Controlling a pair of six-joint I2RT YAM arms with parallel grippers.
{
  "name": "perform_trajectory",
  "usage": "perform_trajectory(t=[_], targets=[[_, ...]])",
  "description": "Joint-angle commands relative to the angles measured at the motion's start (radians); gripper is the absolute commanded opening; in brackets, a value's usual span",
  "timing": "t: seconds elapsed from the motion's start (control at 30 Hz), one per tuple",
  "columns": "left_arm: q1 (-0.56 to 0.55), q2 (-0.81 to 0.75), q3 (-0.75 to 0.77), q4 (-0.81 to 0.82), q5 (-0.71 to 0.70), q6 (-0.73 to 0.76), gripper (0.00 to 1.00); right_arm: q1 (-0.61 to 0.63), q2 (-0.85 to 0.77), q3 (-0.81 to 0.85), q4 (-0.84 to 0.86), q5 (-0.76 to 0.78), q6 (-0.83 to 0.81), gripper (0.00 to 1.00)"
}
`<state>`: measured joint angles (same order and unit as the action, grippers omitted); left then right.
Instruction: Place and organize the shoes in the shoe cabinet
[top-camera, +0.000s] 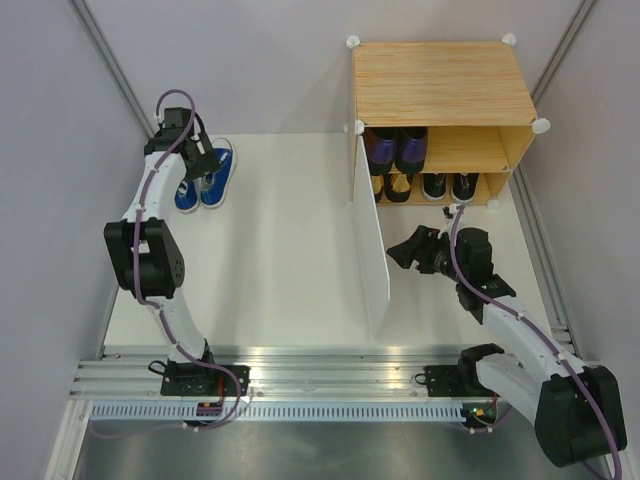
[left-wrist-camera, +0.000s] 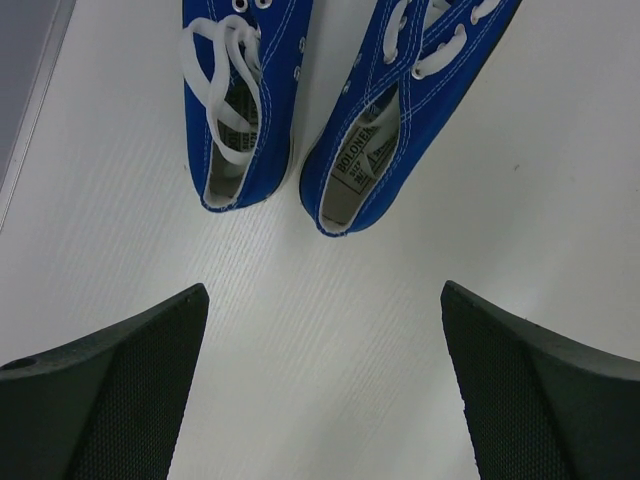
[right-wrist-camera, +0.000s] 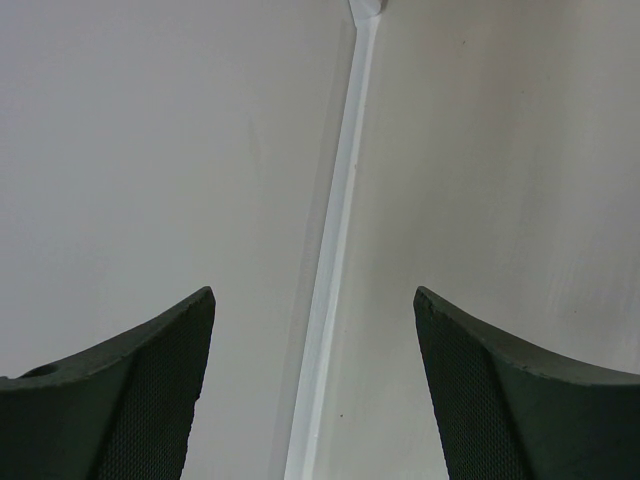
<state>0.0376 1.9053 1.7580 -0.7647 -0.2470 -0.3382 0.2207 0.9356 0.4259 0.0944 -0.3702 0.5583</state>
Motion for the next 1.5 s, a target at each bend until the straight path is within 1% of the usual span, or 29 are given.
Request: perform_trajectory(t=[0.0,0.23,0.37,0.47,0.63,0.67,0.73,0.8,0.87,1.13,1.23,1.4,1.47], targets=[[0.013,0.037,0.078,0.071,0.025,0.041,1.0,0.003,0.028,-0.001,0.041,-0.033,0.015,0.84],[0.056,0.168,0.092,0.105,0.058,0.019,0.99,0.003,0.029,-0.003,0.041,-0.016,0.006,0.84],[0.085,0.262,0.123,0.105,0.101,0.008,0.97,0.003,0.046,-0.001,0.044,-0.015,0.008,0.84],[0.091,0.279,0.12,0.107,0.112,0.01,0.92,0.003,0.051,-0.001,0.048,-0.016,0.009,0.84],[0.094,0.29,0.098,0.116,0.08,0.028,0.91,0.003,0.046,-0.007,0.054,-0.019,0.012,0.84],[0.096,0.293,0.094,0.119,0.074,0.03,0.88,0.003,0.043,-0.009,0.054,-0.021,0.012,0.84],[0.099,0.288,0.078,0.119,0.081,0.027,0.83,0.003,0.04,-0.012,0.054,-0.022,0.012,0.84],[0.099,0.285,0.06,0.13,0.095,0.027,0.72,0.003,0.04,-0.013,0.054,-0.022,0.012,0.84],[0.099,0.284,0.046,0.133,0.092,0.03,0.64,0.003,0.037,-0.013,0.054,-0.027,0.014,0.84],[0.102,0.255,0.005,0.143,0.084,0.028,0.63,0.003,0.026,-0.018,0.056,-0.029,0.017,0.84],[0.102,0.268,-0.009,0.143,0.069,0.039,0.63,0.003,0.028,-0.018,0.057,-0.03,0.02,0.84],[0.102,0.299,-0.015,0.14,0.103,0.045,0.63,0.003,0.026,-0.021,0.059,-0.03,0.022,0.84],[0.1,0.307,-0.018,0.14,0.098,0.056,0.59,0.003,0.026,-0.021,0.059,-0.03,0.022,0.84]])
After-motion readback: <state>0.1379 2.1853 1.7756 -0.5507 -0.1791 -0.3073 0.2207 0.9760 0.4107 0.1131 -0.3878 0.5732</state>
